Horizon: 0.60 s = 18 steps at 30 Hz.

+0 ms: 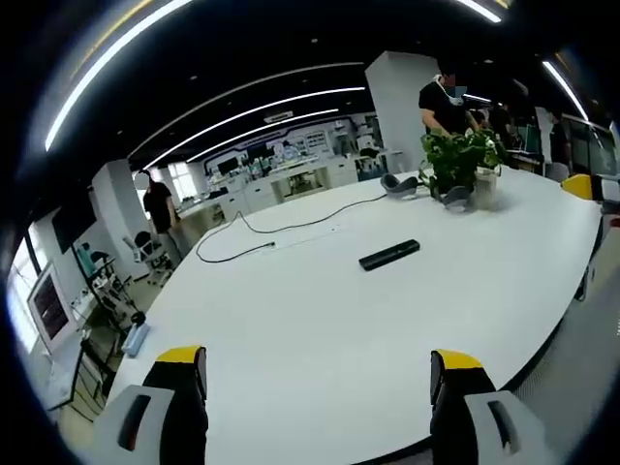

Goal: Press the specified remote control buttons in sequence, fully releasing each button before pressing the next.

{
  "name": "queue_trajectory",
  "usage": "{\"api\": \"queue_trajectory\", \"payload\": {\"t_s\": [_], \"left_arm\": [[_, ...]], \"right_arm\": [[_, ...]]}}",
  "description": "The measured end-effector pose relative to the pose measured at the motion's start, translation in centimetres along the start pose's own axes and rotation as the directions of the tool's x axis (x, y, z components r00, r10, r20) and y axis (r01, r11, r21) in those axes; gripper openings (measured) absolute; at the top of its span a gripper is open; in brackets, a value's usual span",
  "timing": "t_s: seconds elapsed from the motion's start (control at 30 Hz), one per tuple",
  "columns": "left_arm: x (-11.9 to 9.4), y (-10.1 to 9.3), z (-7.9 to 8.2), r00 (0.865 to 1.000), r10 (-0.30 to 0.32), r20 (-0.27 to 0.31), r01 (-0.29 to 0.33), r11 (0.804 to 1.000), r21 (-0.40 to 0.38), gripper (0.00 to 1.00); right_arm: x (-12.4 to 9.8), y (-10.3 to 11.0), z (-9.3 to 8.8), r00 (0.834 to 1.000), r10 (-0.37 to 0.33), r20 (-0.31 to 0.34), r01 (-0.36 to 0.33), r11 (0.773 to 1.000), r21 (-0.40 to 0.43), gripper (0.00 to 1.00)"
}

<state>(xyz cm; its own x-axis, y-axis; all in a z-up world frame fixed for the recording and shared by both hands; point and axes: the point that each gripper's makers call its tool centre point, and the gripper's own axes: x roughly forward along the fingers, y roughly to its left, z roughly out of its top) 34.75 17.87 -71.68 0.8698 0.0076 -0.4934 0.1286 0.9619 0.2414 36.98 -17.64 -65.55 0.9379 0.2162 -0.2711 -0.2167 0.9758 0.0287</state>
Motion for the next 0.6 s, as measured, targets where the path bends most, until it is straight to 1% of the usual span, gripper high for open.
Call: {"api": "queue_trajectory", "payload": {"t_s": [0.33,0.5,0.6], "left_arm": [[0.06,0.13,-0.22,1.000,0.004,-0.015,-0.004,1.000,0.000,1.00],[0.17,-0.20,-0.43,0.999,-0.012,-0.029,0.013,1.000,0.009,1.00],[0.14,-0.29,-0.24,1.000,-0.018,-0.020,0.018,1.000,0.014,1.00]], "right_arm": [[0.24,0.62,-0.45,0.999,0.028,-0.028,-0.028,0.999,-0.015,0.65],[0.25,0.58,-0.61,0.999,0.025,-0.037,-0.025,1.000,-0.013,0.65],[0.19,0.38,-0.52,0.999,0.017,-0.030,-0.017,1.000,-0.009,0.65]]}}
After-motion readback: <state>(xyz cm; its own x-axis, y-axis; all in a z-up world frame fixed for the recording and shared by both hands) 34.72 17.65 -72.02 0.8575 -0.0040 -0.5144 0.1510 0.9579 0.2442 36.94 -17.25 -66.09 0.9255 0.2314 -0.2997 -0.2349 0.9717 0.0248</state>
